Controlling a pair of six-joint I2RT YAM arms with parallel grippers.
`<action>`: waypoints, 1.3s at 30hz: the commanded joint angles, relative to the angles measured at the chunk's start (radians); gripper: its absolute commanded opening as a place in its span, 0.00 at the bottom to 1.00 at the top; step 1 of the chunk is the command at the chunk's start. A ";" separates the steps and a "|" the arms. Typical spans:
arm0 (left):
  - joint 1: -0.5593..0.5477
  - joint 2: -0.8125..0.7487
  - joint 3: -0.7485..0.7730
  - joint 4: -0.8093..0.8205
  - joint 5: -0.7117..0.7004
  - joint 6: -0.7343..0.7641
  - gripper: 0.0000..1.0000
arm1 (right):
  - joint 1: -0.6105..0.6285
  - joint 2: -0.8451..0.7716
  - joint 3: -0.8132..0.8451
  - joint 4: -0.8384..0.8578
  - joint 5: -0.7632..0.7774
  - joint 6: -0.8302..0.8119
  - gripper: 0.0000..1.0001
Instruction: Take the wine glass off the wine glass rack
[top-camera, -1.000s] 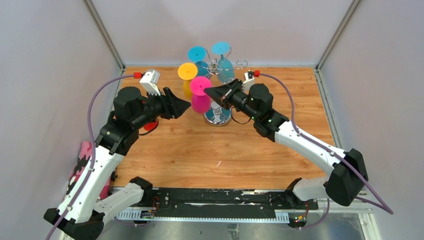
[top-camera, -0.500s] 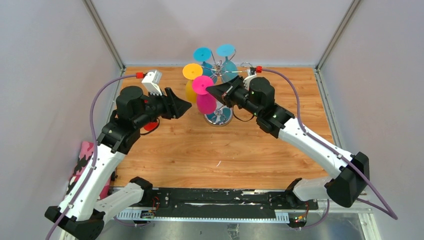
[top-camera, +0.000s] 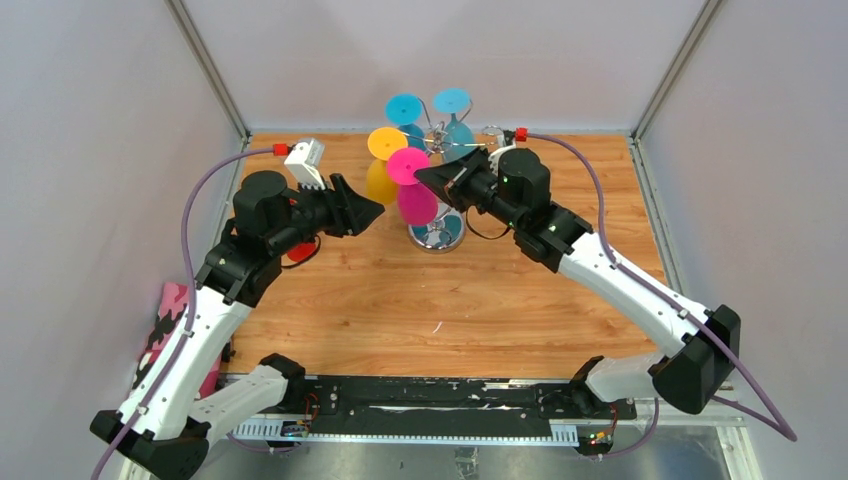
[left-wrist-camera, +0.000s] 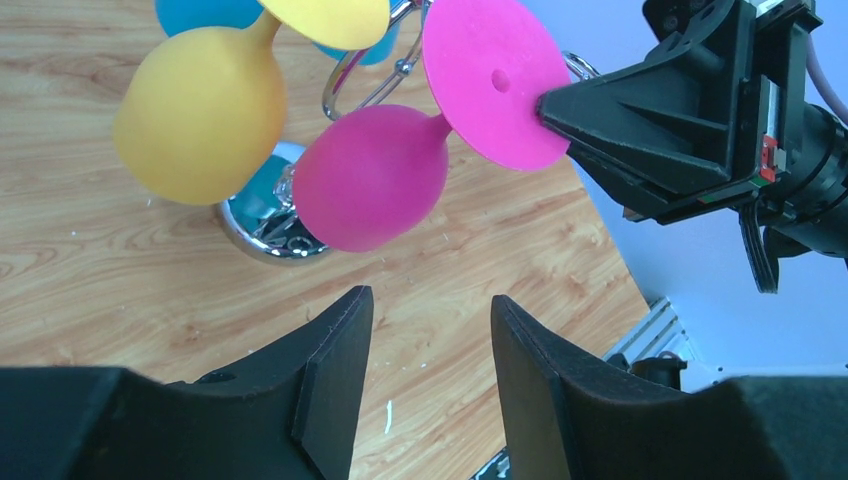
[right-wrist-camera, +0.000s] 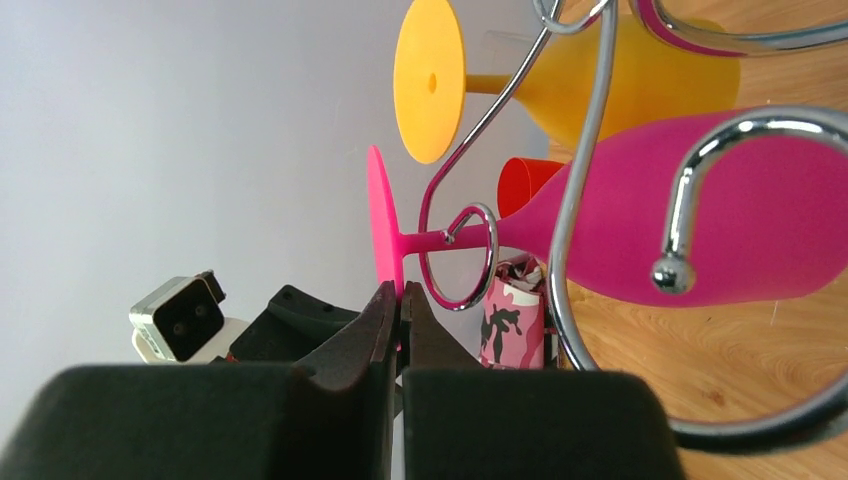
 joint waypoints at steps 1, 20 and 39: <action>-0.006 0.000 -0.001 0.015 0.015 0.013 0.52 | -0.002 0.024 0.033 0.022 0.048 -0.018 0.00; -0.006 0.009 -0.002 0.015 0.013 0.011 0.51 | -0.059 -0.101 -0.062 0.010 0.157 -0.060 0.00; -0.007 0.048 -0.003 0.090 0.038 -0.015 0.51 | -0.057 -0.342 -0.158 -0.176 -0.162 -0.212 0.00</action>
